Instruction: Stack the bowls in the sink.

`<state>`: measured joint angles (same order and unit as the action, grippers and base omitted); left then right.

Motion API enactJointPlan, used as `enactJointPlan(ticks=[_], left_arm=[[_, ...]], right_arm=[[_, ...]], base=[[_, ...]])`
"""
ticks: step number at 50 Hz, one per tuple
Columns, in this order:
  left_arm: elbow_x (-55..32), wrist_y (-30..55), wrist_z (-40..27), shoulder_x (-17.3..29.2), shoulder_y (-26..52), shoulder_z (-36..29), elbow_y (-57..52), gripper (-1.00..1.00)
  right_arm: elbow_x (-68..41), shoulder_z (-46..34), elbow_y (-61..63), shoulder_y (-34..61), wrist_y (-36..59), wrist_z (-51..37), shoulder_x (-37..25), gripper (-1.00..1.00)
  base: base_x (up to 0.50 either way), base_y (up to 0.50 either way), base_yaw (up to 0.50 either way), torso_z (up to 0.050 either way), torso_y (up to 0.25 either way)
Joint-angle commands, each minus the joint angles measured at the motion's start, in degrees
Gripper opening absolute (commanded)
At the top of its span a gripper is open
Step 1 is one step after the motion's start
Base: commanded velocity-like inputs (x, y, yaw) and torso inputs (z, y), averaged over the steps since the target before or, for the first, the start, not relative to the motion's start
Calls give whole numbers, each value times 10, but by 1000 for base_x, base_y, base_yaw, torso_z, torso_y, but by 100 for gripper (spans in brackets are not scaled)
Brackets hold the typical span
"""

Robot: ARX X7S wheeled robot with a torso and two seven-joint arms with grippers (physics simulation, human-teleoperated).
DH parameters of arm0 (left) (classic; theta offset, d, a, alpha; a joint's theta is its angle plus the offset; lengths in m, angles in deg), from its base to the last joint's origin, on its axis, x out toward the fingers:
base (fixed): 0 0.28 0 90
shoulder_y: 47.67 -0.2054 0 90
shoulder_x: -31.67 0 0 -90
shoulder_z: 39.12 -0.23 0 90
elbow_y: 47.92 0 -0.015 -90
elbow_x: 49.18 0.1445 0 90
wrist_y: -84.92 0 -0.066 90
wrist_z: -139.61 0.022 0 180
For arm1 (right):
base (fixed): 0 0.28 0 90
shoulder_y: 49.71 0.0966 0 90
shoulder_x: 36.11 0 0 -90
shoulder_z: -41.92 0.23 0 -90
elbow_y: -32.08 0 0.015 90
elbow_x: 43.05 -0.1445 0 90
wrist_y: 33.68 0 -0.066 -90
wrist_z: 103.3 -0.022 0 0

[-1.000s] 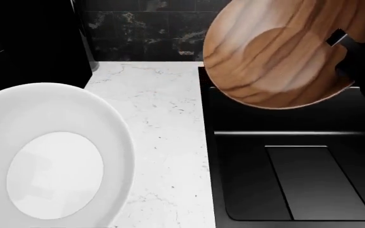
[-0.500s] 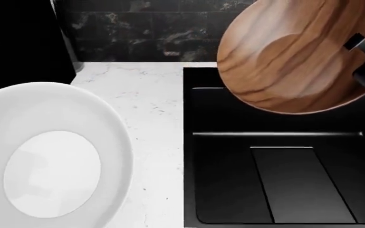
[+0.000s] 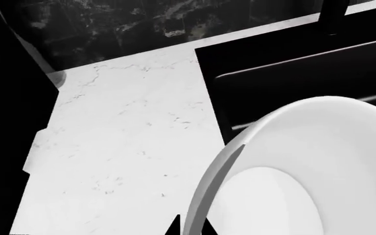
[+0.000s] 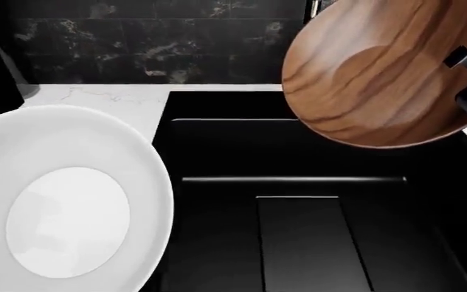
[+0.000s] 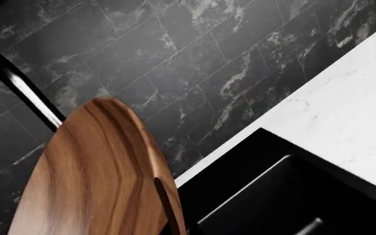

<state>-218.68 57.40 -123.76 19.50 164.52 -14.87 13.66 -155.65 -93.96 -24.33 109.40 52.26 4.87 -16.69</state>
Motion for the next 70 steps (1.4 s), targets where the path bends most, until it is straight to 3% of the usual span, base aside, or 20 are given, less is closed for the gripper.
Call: enactJointPlan(ticks=[1,9,19,27,35,44,70], left_arm=[[1,-1,-2,0,10,1,2,-100],[0,-2,-4,-2,11,1,2,-100],[-5,-2,-8,1,15,0,0,-100],[-7,0,-10,3,18,-1,2,-100],[-6,2,-8,6,18,-1,3,-100],[-11,7,-15,8,24,1,8,-100],[-12,7,-32,11,42,8,29,-100]], right_arm=[[2,8,5,-5,-6,3,-10,-100],[5,10,9,-10,-13,2,-14,-100],[-8,15,21,-10,-7,2,-32,-100],[-32,23,21,18,33,3,-41,-100],[-85,29,6,94,157,-7,-38,-100],[-125,37,-2,133,215,0,-36,-100],[-193,40,2,145,254,20,-31,-100]], base=[[94,-500,0,0,0],[93,-500,0,0,0],[2,0,0,0,1],[0,0,0,0,0],[0,0,0,0,1],[0,0,0,1,0],[0,0,0,0,0]])
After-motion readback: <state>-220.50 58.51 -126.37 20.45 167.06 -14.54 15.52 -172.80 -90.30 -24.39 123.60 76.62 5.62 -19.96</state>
